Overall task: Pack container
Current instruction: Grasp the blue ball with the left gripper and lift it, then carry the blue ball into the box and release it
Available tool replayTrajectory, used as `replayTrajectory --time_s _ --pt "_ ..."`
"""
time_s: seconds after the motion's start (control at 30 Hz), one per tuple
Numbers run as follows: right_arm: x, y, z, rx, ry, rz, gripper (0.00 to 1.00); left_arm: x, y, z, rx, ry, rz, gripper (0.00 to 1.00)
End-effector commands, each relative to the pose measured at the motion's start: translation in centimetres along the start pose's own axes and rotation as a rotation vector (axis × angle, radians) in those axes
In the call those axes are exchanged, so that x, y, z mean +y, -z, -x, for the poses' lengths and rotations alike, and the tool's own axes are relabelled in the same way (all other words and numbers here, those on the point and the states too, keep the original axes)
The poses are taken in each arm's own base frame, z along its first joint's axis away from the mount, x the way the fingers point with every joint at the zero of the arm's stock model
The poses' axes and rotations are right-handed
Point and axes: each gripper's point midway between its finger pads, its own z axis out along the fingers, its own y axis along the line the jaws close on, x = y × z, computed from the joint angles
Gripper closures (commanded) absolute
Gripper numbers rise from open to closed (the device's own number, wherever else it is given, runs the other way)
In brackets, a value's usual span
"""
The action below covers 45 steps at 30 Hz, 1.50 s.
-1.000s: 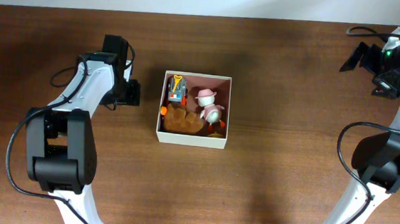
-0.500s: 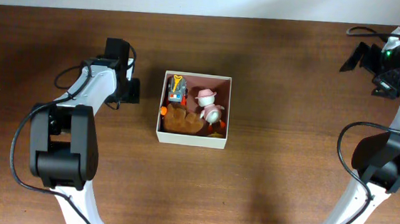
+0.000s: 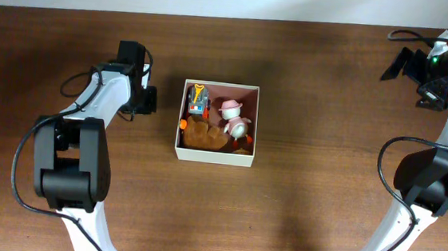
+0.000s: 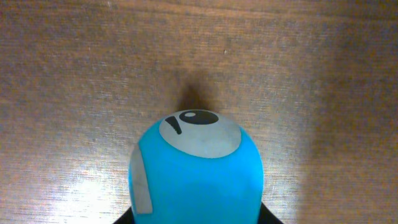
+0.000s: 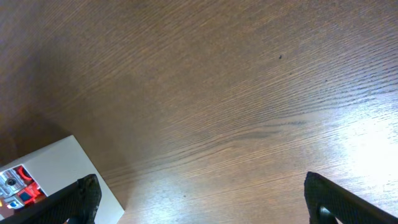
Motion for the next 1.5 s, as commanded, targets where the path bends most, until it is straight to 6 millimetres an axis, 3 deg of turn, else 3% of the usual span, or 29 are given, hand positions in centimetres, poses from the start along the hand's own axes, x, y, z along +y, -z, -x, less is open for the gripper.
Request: replayTrajectory --time_s 0.0,0.17,0.3,0.57,0.77,1.1,1.33,1.43,1.47 --pt "0.5 0.4 -0.2 -0.004 0.016 0.017 0.01 -0.8 0.5 0.3 0.045 -0.009 -0.039 0.83" --pt "0.5 0.4 -0.2 -0.004 0.016 0.017 0.01 -2.7 5.6 2.2 0.024 -0.020 -0.158 0.83" --pt "0.5 0.4 -0.2 -0.004 0.015 0.017 0.01 -4.8 9.0 2.4 0.019 -0.100 -0.266 0.83" --pt "0.5 0.4 -0.2 -0.004 0.016 0.017 0.01 -8.8 14.2 0.5 0.003 -0.287 -0.339 0.83" --pt "0.5 0.4 -0.2 -0.004 0.016 0.017 0.01 -14.1 17.7 -1.2 -0.045 -0.447 -0.441 0.83" --pt "0.6 0.4 -0.2 -0.004 0.016 0.017 0.02 -21.3 17.5 -6.4 0.027 -0.711 -0.478 0.75" --pt "0.5 0.4 -0.2 -0.004 0.016 0.017 0.01 -23.6 15.3 -8.2 0.098 -0.765 -0.478 0.73" --pt "0.6 0.4 -0.2 -0.004 0.016 0.017 0.01 -23.9 13.9 -8.6 0.134 -0.767 -0.474 0.59" --pt "0.6 0.4 -0.2 -0.004 0.016 0.017 0.01 -23.9 13.7 -8.7 0.140 -0.766 -0.474 0.45"
